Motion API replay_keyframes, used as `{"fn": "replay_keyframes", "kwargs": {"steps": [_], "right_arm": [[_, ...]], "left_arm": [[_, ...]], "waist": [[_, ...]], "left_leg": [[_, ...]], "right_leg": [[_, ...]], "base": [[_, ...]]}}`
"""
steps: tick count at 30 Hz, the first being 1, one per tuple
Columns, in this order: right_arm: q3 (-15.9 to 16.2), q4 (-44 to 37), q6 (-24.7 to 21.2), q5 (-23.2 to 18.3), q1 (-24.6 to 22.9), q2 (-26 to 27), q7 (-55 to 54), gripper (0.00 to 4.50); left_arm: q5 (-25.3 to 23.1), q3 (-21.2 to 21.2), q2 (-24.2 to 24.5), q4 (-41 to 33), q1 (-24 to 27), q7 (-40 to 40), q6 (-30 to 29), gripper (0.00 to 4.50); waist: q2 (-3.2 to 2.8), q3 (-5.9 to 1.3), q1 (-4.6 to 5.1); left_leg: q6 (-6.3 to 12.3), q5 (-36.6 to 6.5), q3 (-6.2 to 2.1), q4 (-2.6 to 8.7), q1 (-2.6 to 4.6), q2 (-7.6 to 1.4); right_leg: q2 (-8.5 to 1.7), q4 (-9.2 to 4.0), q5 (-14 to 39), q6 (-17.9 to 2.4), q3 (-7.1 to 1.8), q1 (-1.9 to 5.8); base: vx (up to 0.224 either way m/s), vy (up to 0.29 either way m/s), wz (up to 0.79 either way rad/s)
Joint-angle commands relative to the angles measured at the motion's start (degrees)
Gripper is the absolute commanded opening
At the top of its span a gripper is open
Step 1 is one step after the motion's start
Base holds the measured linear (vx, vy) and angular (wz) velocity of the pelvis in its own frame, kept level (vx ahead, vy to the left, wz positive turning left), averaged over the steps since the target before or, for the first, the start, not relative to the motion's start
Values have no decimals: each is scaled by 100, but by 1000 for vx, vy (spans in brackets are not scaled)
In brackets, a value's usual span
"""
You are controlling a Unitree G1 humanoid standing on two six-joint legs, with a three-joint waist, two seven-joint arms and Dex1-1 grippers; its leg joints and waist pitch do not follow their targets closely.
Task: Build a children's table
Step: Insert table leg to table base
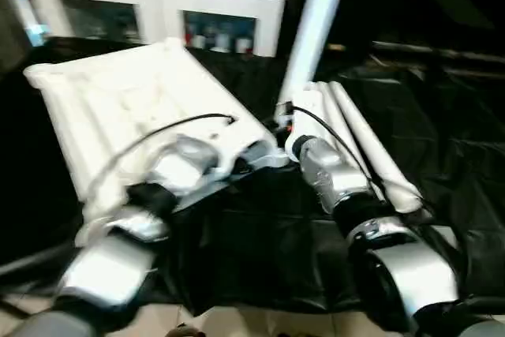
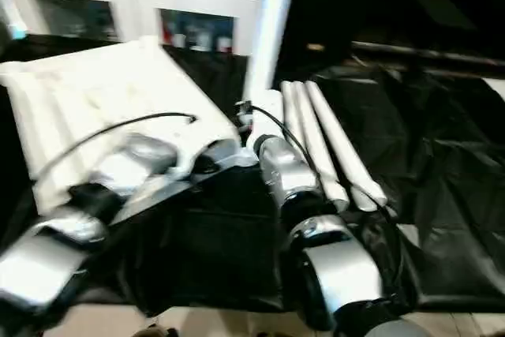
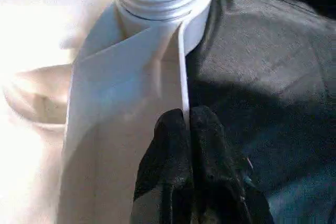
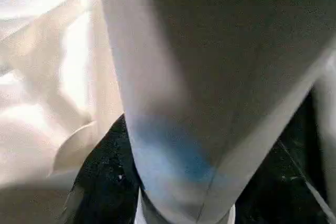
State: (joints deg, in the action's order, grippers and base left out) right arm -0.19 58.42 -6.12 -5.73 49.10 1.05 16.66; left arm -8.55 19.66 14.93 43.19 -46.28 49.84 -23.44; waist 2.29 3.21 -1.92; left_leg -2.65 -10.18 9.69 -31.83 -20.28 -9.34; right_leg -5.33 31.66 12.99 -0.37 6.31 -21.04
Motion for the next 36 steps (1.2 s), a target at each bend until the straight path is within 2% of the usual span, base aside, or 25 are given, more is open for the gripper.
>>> {"fn": "replay_keyframes", "kwargs": {"steps": [1,3,4,5,6,7,8,9,10,11,13,15,16,17,19,21,22,23,25,28,30,32,33,35,36], "right_arm": [[414,470,-645,189,-385,12,796,188],[615,354,-694,257,-441,-246,1570,188],[681,302,-724,270,-467,-374,1896,188],[710,273,-748,299,-482,-468,2146,188],[742,246,-767,321,-502,-586,2425,188],[792,199,-757,333,-534,-706,2732,188],[833,160,-749,340,-561,-791,2948,188],[913,87,-730,341,-611,-929,3272,188],[962,42,-717,341,-641,-1006,3452,188],[1017,-6,-664,349,-682,-1099,3643,188],[1102,-126,-598,364,-770,-1267,4028,188],[1172,-245,-576,367,-857,-1417,4427,188],[1186,-271,-571,375,-874,-1444,4510,188],[1192,-282,-569,379,-881,-1455,4544,188],[1198,-309,-563,393,-898,-1488,4638,188],[1200,-305,-555,398,-895,-1489,4635,188],[1212,-339,-552,385,-903,-1479,4598,188],[1211,-360,-550,379,-909,-1466,4560,188],[1183,-360,-557,367,-908,-1425,4467,188],[1130,-360,-541,369,-918,-1364,4328,188],[750,-176,-588,296,-888,-1056,3119,188],[587,-66,-673,269,-870,-917,2489,188],[579,-61,-676,268,-869,-910,2455,188],[509,-26,-703,250,-867,-849,2188,188],[199,147,-814,97,-818,-555,1193,188]], "left_arm": [[49,185,21,-322,23,380,195,0],[155,273,280,-637,198,886,371,0],[239,315,420,-813,300,1193,497,0],[306,345,530,-951,381,1444,600,0],[354,380,662,-1093,460,1673,661,0],[421,380,777,-1236,547,1892,779,0],[462,376,852,-1329,601,2023,827,0],[492,375,962,-1450,665,2169,868,0],[504,372,1020,-1514,698,2239,881,0],[502,372,1085,-1550,716,2296,883,0],[512,373,1220,-1603,750,2446,929,0],[561,376,1351,-1653,779,2638,946,0],[579,382,1382,-1679,791,2695,949,0],[587,384,1395,-1692,796,2718,949,0],[580,380,1434,-1734,815,2762,955,0],[569,379,1437,-1732,813,2760,954,0],[540,385,1438,-1715,805,2735,952,0],[530,389,1437,-1700,800,2721,958,0],[524,395,1421,-1678,788,2697,954,0],[531,404,1409,-1668,777,2677,944,0],[435,353,1246,-1487,655,2309,721,0],[335,285,1086,-1280,541,1904,575,0],[330,281,1077,-1269,535,1882,567,0],[293,245,996,-1175,484,1686,496,0],[181,103,602,-827,271,869,185,0]], "waist": [[-99,-202,23],[-72,-224,9],[-75,-229,13],[-63,-258,-8],[-68,-261,-5],[-67,-267,-7],[-38,-279,-20],[-32,-269,-23],[-35,-289,-52],[-18,-310,-67],[-14,-331,-108],[-1,-376,-176],[1,-378,-208],[4,-373,-220],[10,-360,-262],[4,-346,-302],[1,-340,-302],[-19,-337,-302],[-21,-327,-278],[-21,-329,-267],[-19,-315,-242],[-27,-307,-225],[-23,-291,-197],[-14,-295,-183],[-7,-281,-158]], "left_leg": [[-459,-3930,-335,491,155,-434],[-378,-3488,-325,508,95,-471],[-370,-3339,-306,516,72,-480],[-332,-2972,-280,518,40,-499],[-302,-2765,-226,512,61,-496],[-284,-2645,-206,499,62,-488],[-209,-2410,-168,473,62,-481],[-169,-2328,-139,463,59,-471],[-103,-2226,-117,437,111,-493],[-38,-2056,-81,415,127,-486],[62,-1690,-33,389,122,-481],[233,-913,19,327,68,-478],[345,-650,53,291,78,-474],[392,-597,68,279,69,-464],[414,-610,68,269,49,-469],[266,-848,55,292,75,-487],[168,-960,41,310,80,-496],[113,-1014,36,318,83,-498],[-45,-1251,19,350,103,-508],[-122,-1355,10,357,106,-505],[-172,-1394,7,369,105,-491],[-311,-1570,-10,390,136,-490],[-380,-1805,-18,401,145,-492],[-430,-2070,-34,395,171,-488],[-474,-2162,-38,405,173,-503]], "right_leg": [[-616,-566,3444,-401,-329,-34],[-615,-494,3068,-564,-379,18],[-602,-461,2861,-630,-405,19],[-585,-389,2330,-797,-435,42],[-546,-339,1907,-967,-455,12],[-539,-313,1751,-1038,-465,20],[-539,-280,1516,-1151,-489,32],[-529,-278,1488,-1174,-505,25],[-521,-253,1374,-1255,-519,10],[-494,-227,1196,-1320,-513,23],[-465,-174,776,-1451,-508,47],[-436,-21,-172,-1634,-491,124],[-418,30,-563,-1737,-486,113],[-422,37,-644,-1766,-488,119],[-445,38,-517,-1758,-492,143],[-449,2,31,-1640,-491,136],[-450,-20,318,-1573,-489,136],[-449,-31,428,-1545,-490,134],[-432,-54,717,-1462,-489,114],[-433,-60,802,-1421,-497,112],[-440,-80,883,-1380,-512,97],[-447,-109,1172,-1293,-519,66],[-445,-147,1484,-1226,-517,54],[-455,-190,1887,-1120,-512,28],[-459,-210,2011,-1082,-526,7]], "base": [[0,0,0],[26,-4,-4],[63,-9,-7],[63,-9,-7],[62,-17,-2],[68,-29,2],[68,-29,2],[74,-34,6],[80,-35,11],[122,-55,17],[85,-38,10],[79,-42,5],[63,-44,5],[0,0,0],[0,0,0],[0,0,0],[0,0,0],[0,0,0],[0,0,0],[0,0,0],[0,0,0],[0,0,0],[0,0,0],[0,0,0],[0,0,0]]}}
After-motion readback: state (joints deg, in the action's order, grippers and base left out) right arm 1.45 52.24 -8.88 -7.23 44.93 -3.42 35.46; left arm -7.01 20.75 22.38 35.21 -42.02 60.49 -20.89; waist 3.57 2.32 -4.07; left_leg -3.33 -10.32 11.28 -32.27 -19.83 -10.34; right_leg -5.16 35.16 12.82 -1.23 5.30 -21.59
